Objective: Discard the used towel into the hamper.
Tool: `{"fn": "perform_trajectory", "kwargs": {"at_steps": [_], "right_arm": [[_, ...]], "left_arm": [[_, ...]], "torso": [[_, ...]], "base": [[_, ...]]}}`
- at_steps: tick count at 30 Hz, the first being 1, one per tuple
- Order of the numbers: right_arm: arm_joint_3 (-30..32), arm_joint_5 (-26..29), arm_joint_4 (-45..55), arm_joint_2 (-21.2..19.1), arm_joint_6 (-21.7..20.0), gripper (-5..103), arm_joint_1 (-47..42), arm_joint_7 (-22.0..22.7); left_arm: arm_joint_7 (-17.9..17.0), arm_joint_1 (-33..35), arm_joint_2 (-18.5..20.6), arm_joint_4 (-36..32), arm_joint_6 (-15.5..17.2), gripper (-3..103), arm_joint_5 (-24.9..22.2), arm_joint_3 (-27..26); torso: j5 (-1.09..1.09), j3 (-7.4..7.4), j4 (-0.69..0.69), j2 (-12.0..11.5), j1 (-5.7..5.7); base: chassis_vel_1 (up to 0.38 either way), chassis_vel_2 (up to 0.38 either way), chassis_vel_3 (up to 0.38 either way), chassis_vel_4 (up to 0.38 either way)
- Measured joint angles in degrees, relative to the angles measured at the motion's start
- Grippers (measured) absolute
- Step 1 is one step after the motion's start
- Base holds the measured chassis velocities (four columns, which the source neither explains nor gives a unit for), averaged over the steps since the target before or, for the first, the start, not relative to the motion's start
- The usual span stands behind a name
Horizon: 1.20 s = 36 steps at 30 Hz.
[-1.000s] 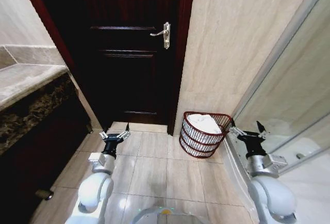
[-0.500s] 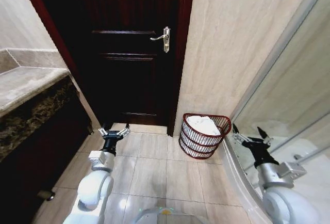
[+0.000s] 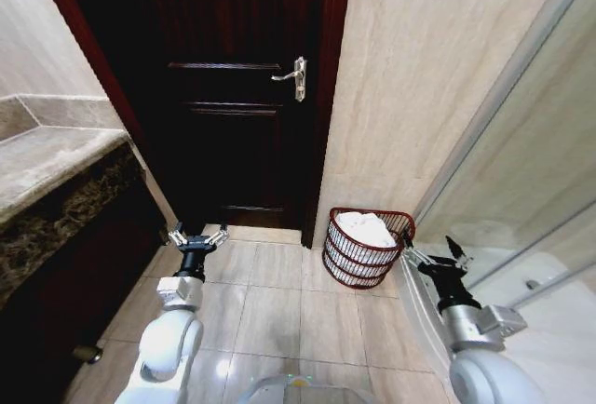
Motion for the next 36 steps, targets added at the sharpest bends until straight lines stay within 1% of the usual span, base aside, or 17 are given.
{"fn": "perform_trajectory", "kwargs": {"at_steps": [3, 4, 5, 6, 8, 10, 12, 17, 20, 27, 36], "right_arm": [[-0.22, -2.25, -2.71, 1.17, 3.64, 100, 0.51, -0.61], [0.00, -3.46, -4.17, 1.80, 6.03, 100, 0.05, -1.41], [0.00, -3.46, -4.17, 1.80, 6.03, 100, 0.05, -1.41], [0.20, -3.87, -4.89, 2.21, 7.87, 100, -0.99, -2.29], [0.17, -3.95, -5.29, 2.48, 9.95, 100, -2.70, -3.25], [0.14, -3.96, -5.33, 2.50, 10.23, 100, -2.86, -3.31], [-0.24, -4.03, -5.52, 2.56, 11.76, 100, -3.55, -3.48], [-0.39, -3.94, -4.56, 2.27, 12.15, 100, -3.88, -3.36], [-0.24, -3.78, -3.81, 2.03, 12.20, 100, -4.20, -3.23], [0.40, -3.58, -3.33, 1.76, 13.63, 100, -5.32, -2.98], [-0.08, -3.71, -3.02, 1.79, 13.36, 100, -4.59, -2.90]], "left_arm": [[-0.06, 0.57, -0.09, 1.58, -1.33, 100, 0.09, -0.02], [-0.05, 1.02, -0.23, 1.88, -2.01, 100, 0.08, -0.18], [-0.05, 1.02, -0.23, 1.88, -2.01, 100, 0.08, -0.18], [0.07, 1.42, -0.30, 2.15, -2.76, 100, 0.08, -0.41], [0.19, 1.83, -0.55, 2.33, -3.48, 100, 0.05, -0.62], [0.20, 1.89, -0.61, 2.32, -3.54, 100, 0.05, -0.62], [0.25, 2.27, -1.08, 1.67, -3.60, 100, -0.09, -0.53], [0.06, 2.70, -1.65, 0.55, -3.31, 100, -0.41, -0.02], [-0.72, 2.72, -1.84, 0.50, -2.94, 100, -0.58, 0.10], [-1.29, 3.26, -1.92, 0.51, -2.92, 100, -0.57, -0.06], [-1.87, 3.34, -1.82, 0.44, -2.84, 100, -0.51, -0.14]], "torso": [[-0.01, 0.50, 0.00, 0.78, 0.29], [0.02, 0.76, 0.01, 1.17, 0.43], [0.02, 0.76, 0.01, 1.17, 0.43], [0.01, 1.01, 0.00, 1.59, 0.58], [-0.01, 1.40, 0.00, 2.22, 0.83], [0.00, 1.47, 0.00, 2.34, 0.87], [0.00, 1.81, 0.00, 2.94, 1.12], [0.01, 2.27, 0.00, 3.74, 1.48], [0.01, 2.55, 0.00, 4.23, 1.67], [0.00, 3.41, 0.00, 5.77, 2.31], [0.00, 4.27, 0.00, 7.33, 3.00]], "base": [[0.000, 0.000, 0.000, 0.000], [0.000, 0.000, 0.000, 0.000], [0.000, 0.000, 0.000, 0.000], [0.000, 0.000, 0.000, 0.000], [0.000, 0.000, 0.000, 0.000], [0.000, 0.000, 0.000, 0.000], [0.000, 0.000, 0.000, 0.000], [0.000, 0.000, 0.000, 0.000], [0.000, 0.000, 0.000, 0.000], [0.000, 0.000, 0.000, 0.000], [0.000, 0.000, 0.000, 0.000]]}}
